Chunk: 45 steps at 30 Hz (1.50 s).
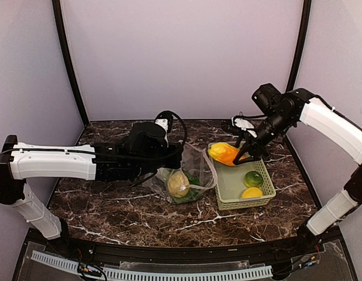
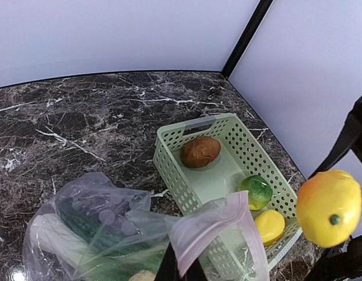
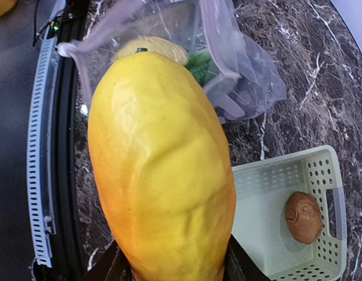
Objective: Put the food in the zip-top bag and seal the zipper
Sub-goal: Pick up the fake fruit from the bin, then place the fake fruit in the zipper food storage bag.
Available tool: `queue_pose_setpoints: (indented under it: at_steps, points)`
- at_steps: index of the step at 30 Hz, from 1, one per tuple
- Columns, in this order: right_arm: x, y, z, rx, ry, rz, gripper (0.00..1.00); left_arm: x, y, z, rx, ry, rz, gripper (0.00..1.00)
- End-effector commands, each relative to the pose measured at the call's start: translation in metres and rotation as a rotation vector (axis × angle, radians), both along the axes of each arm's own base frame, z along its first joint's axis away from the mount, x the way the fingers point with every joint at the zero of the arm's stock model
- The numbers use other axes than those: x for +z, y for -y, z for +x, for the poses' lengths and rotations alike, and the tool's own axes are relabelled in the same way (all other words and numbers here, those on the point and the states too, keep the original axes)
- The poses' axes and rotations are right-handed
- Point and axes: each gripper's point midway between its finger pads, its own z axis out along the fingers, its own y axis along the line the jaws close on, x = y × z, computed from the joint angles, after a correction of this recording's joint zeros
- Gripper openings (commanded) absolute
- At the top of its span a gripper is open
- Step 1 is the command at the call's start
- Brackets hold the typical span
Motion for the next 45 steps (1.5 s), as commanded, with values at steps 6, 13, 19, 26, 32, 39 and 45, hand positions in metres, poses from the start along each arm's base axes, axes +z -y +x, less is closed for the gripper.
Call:
queue_pose_setpoints:
  at_steps: [6,13,19,26,32,39,45]
  points:
    - [0.025,-0.029,-0.053,-0.006,-0.315,0.08,0.24,0.022,0.034,0.009,-0.054,0.029,-0.056,0.01]
    - [0.004,-0.044,-0.043,-0.126,-0.447,0.025,0.23,0.041,0.049,0.0,-0.144,0.048,-0.13,0.01]
    - [-0.008,-0.053,-0.017,-0.218,-0.444,-0.014,0.24,0.048,0.051,-0.008,-0.166,0.057,-0.175,0.01]
    - [-0.022,-0.057,0.009,-0.313,-0.418,-0.065,0.25,0.055,0.051,-0.012,-0.178,0.063,-0.209,0.01]
    - [-0.01,-0.072,0.036,-0.327,-0.359,-0.043,0.36,0.043,0.06,-0.012,-0.175,0.027,-0.234,0.01]
    - [0.019,-0.079,0.016,-0.25,-0.425,0.052,0.55,0.034,0.038,-0.004,-0.049,0.012,-0.267,0.01]
    - [0.034,-0.056,0.017,-0.288,-0.358,0.081,0.59,0.022,-0.003,0.003,0.122,0.01,-0.361,0.01]
